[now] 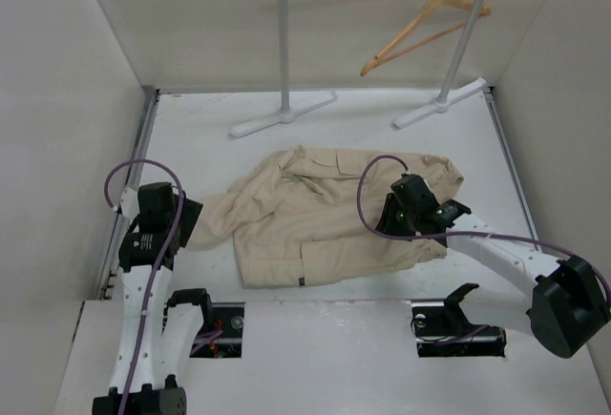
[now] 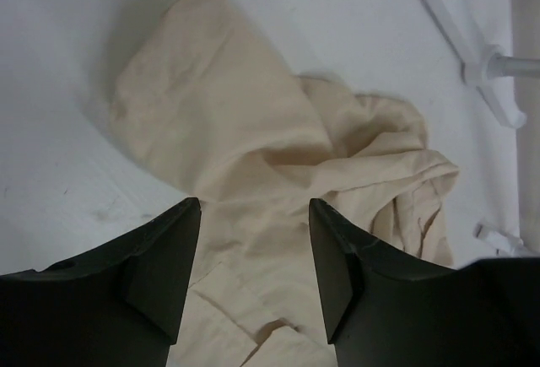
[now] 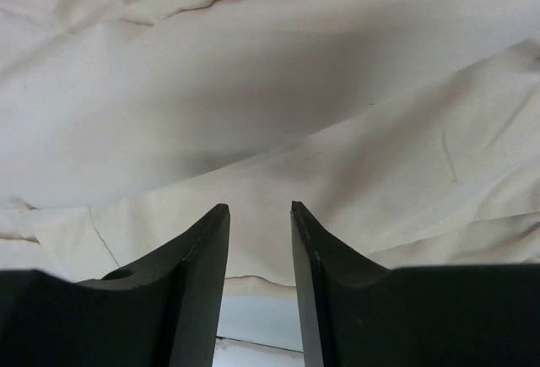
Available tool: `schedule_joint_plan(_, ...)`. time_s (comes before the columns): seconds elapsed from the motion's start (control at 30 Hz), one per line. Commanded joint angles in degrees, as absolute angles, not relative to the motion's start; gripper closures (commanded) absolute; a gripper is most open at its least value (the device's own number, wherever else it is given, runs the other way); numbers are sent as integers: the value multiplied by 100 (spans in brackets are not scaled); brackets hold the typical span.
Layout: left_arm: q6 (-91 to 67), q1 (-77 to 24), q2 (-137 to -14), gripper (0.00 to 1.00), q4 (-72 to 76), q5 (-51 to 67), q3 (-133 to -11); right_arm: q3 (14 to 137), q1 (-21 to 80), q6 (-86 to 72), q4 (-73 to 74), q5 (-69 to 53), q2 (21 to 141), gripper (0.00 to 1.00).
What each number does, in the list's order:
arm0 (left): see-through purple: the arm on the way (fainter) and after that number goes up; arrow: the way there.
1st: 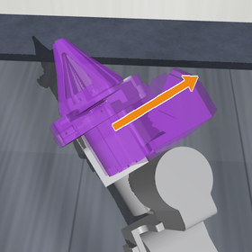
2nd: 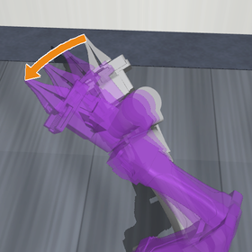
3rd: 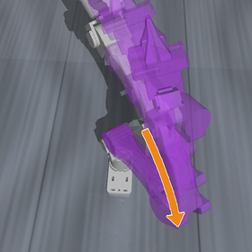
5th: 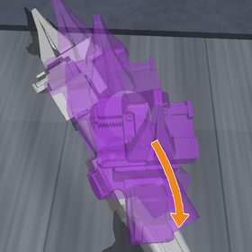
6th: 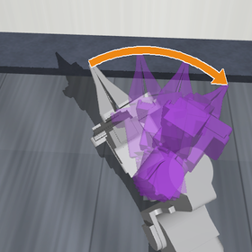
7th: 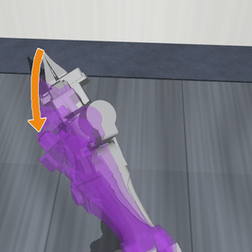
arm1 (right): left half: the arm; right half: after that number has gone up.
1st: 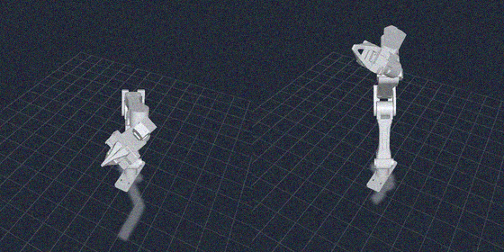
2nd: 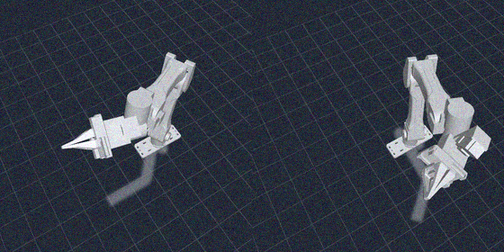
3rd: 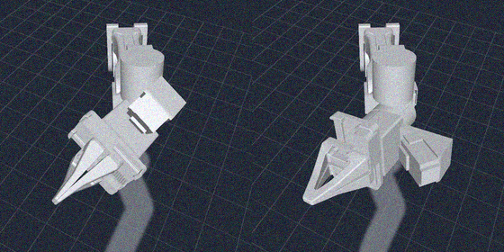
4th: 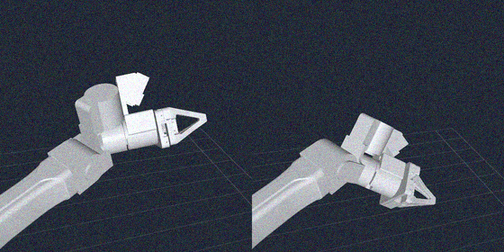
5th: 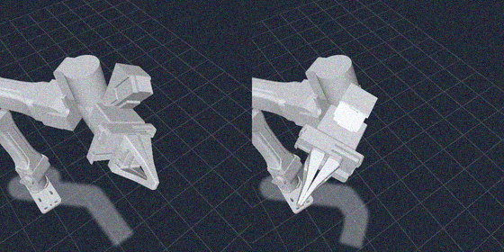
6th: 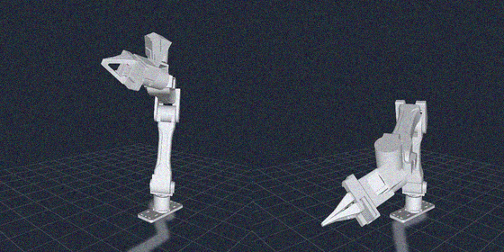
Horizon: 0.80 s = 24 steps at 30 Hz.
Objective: Place the trousers on the hanger
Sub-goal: Flatten out the trousers at the center of the board.
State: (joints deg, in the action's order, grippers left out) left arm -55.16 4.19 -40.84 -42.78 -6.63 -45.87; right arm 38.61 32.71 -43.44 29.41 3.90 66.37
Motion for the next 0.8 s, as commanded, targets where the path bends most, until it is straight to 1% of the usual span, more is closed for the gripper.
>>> schedule_joint_plan(0.0, -6116, 365, -3982, 48, -5010, -705, -3948, 4052, 3335, -4175, 2734, 247, 6653, 54)
schedule_joint_plan(0.07, -6423, 339, -3964, 48, -4844, -397, -3553, 4026, 3335, -4166, 2690, 150, 6653, 46)
schedule_joint_plan(0.13, -6652, 330, -3920, 47, -4519, -352, -3157, 3990, 3353, -4166, 2654, 114, 6627, 39)
schedule_joint_plan(0.23, -6829, 479, -3981, 45, -3870, -229, -2726, 3938, 3370, -4201, 2637, 88, 6539, 33)
schedule_joint_plan(0.37, -6882, 541, -4578, 44, -2929, -184, -2435, 3815, 3370, -4271, 2628, 70, 6381, 31)
schedule_joint_plan(0.5, -6943, 611, -5149, 49, -1971, -316, -2329, 3771, 3476, -4350, 2619, 62, 6319, 32)
schedule_joint_plan(0.53, -6961, 585, -5203, 51, -1743, -369, -2320, 3771, 3528, -4377, 2619, 70, 6319, 32)
schedule_joint_plan(0.57, -6970, 576, -5247, 58, -1531, -430, -2320, 3762, 3590, -4403, 2602, 88, 6319, 32)
schedule_joint_plan(0.67, -6926, 602, -5352, 84, -1222, -361, -2303, 3674, 3625, -4430, 2497, 114, 6363, 32)
schedule_joint_plan(0.73, -6908, 628, -5222, 93, -1230, -255, -2303, 3586, 3634, -4447, 2382, 123, 6398, 32)
schedule_joint_plan(0.77, -6900, 637, -5055, 96, -1317, -203, -2311, 3551, 3599, -4456, 2347, 123, 6425, 32)
